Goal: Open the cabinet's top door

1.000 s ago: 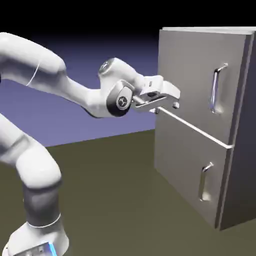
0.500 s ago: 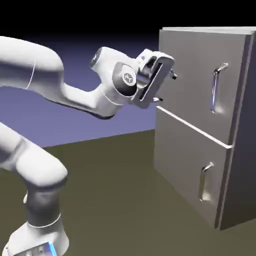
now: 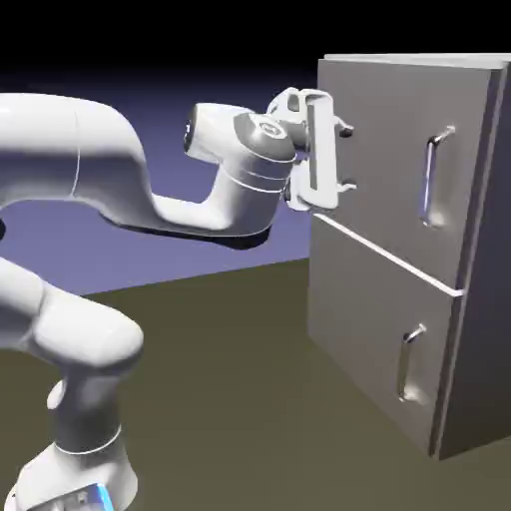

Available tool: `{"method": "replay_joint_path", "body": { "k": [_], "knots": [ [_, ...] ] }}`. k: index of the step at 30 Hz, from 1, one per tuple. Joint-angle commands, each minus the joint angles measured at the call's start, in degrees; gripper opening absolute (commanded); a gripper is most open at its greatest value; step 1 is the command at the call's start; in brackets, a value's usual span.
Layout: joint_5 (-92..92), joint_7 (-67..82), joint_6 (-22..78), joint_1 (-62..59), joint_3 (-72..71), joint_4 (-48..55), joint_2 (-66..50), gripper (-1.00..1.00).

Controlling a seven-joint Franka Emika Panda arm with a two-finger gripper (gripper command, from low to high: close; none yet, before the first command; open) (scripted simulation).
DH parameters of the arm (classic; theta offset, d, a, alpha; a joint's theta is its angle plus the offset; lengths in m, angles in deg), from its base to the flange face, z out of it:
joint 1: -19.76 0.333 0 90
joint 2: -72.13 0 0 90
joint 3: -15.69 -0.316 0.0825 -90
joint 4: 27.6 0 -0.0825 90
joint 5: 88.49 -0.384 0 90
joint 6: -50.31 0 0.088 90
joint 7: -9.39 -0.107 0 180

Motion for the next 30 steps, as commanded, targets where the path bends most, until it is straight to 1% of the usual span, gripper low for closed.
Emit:
{"method": "replay_joint_path", "body": {
  "k": [1, 19, 21, 26, 27, 28, 30],
  "knots": [
    [2.50, 1.05, 0.10, 0.87, 0.98, 0.48, 0.35, 0.00],
    [47.35, 19.99, 1.85, 16.58, 18.51, 9.19, 6.70, 0.00],
    [49.14, 20.75, 1.92, 17.21, 19.21, 9.54, 6.95, 0.00],
    [50.35, 20.37, 3.26, 27.57, 25.56, 17.03, 4.02, 0.00],
    [50.37, 20.36, 3.28, 27.72, 25.65, 17.14, 3.97, 0.00],
    [50.37, 20.36, 3.28, 27.72, 25.65, 17.14, 3.97, -1.00],
    [49.57, 20.35, 4.36, 25.65, 24.17, 15.38, 3.88, -1.00]
  ]
}}
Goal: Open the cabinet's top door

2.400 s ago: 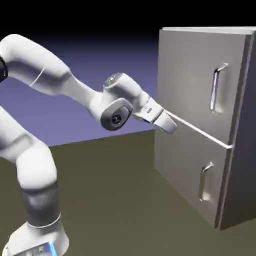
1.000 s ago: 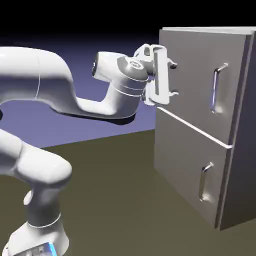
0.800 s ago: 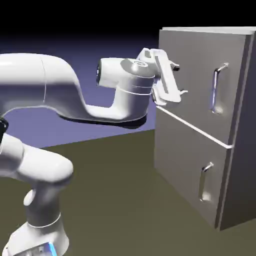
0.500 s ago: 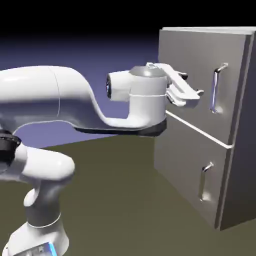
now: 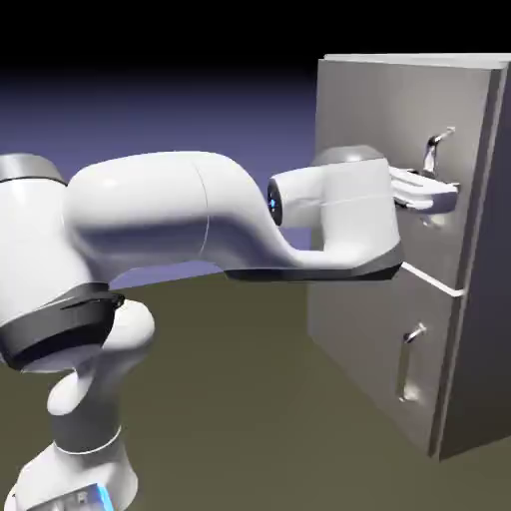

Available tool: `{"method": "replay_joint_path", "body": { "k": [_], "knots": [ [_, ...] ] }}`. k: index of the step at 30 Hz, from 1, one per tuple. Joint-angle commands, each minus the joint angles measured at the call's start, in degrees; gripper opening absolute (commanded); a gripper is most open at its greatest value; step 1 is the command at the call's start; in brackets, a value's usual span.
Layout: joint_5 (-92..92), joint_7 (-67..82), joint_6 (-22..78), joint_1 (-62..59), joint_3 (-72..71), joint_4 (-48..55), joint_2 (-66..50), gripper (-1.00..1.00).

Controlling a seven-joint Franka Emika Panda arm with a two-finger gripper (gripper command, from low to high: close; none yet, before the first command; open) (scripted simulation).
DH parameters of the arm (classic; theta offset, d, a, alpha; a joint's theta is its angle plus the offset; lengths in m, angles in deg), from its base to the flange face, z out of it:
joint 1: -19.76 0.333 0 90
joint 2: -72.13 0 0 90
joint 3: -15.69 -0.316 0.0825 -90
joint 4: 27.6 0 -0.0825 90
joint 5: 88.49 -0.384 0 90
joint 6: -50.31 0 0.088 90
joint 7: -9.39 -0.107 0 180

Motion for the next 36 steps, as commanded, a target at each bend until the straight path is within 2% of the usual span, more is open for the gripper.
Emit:
{"method": "replay_joint_path", "body": {
  "k": [1, 10, 20, 28, 36],
  "knots": [
    [-0.82, 0.02, 1.05, -2.08, -1.51, -1.77, -0.07, -1.00],
    [-11.48, 2.38, 10.77, -20.76, -17.00, -17.45, 2.17, -1.00],
    [-31.72, 9.17, 22.99, -37.60, -37.68, -33.98, 11.64, -1.00],
    [-51.34, 14.95, 33.80, -42.15, -54.29, -42.18, 20.40, -1.00],
    [-70.01, 18.11, 46.10, -40.62, -70.90, -44.70, 24.60, -1.00]
  ]
}}
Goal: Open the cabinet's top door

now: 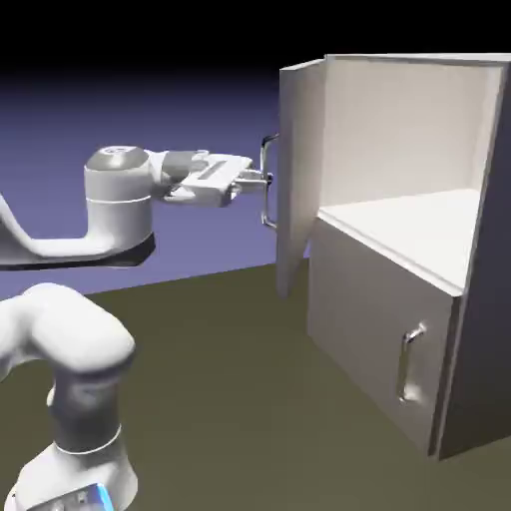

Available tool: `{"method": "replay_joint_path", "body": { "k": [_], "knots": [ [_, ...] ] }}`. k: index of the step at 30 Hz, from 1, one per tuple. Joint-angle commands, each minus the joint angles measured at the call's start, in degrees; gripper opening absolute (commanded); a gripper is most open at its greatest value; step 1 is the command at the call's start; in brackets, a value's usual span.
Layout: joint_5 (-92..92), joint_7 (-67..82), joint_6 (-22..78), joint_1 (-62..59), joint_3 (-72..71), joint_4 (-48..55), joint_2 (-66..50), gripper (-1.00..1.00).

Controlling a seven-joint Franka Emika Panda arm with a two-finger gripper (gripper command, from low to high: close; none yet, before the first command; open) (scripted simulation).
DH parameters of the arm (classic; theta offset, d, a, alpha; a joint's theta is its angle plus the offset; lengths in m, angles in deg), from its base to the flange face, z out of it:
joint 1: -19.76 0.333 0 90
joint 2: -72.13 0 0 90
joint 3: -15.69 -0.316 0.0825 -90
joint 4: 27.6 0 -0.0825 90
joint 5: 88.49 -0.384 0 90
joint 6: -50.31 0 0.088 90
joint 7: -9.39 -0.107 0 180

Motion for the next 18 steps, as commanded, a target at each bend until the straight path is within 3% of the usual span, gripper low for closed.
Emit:
{"method": "replay_joint_path", "body": {
  "k": [1, 10, 18],
  "knots": [
    [-2.19, 0.15, 1.55, 0.33, -2.08, 0.07, 0.05, -1.00],
    [-20.52, -0.46, 16.67, 1.56, -20.76, 4.71, -4.17, -1.00],
    [-34.40, -2.82, 31.24, -4.13, -37.37, 15.67, -13.16, -1.00]
  ]
}}
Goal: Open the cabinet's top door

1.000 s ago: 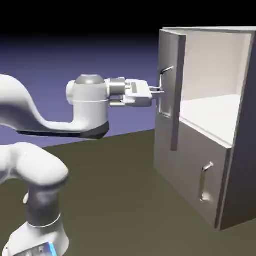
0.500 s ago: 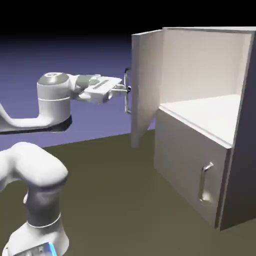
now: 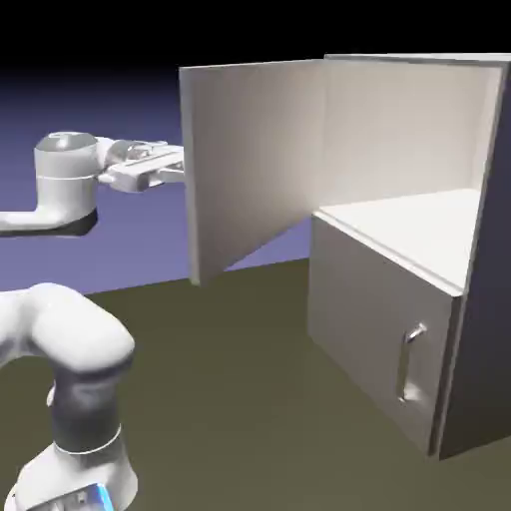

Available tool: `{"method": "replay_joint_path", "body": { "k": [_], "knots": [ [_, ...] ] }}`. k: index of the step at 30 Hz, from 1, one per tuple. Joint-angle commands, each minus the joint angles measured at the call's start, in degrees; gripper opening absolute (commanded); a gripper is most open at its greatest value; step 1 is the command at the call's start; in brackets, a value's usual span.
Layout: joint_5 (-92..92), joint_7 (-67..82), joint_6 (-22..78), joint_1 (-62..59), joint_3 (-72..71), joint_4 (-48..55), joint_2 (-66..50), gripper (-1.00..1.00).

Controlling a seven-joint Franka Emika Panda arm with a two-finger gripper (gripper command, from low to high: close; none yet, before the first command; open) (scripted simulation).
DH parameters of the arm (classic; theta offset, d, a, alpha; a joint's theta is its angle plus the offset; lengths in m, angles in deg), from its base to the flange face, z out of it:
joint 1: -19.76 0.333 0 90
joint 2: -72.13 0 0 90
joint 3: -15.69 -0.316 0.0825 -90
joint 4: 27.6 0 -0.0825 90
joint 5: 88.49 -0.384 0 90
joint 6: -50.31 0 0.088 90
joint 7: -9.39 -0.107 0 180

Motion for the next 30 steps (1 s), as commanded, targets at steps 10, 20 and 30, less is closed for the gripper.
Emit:
{"method": "replay_joint_path", "body": {
  "k": [10, 20, 30],
  "knots": [
    [-11.33, -2.19, 17.58, -17.90, -20.03, 20.18, -9.98, -1.00],
    [-17.32, -0.51, 30.22, -38.66, -35.79, 39.39, -11.14, -1.00],
    [-20.89, 5.40, 41.55, -58.81, -46.28, 59.78, -5.78, -1.00]
  ]
}}
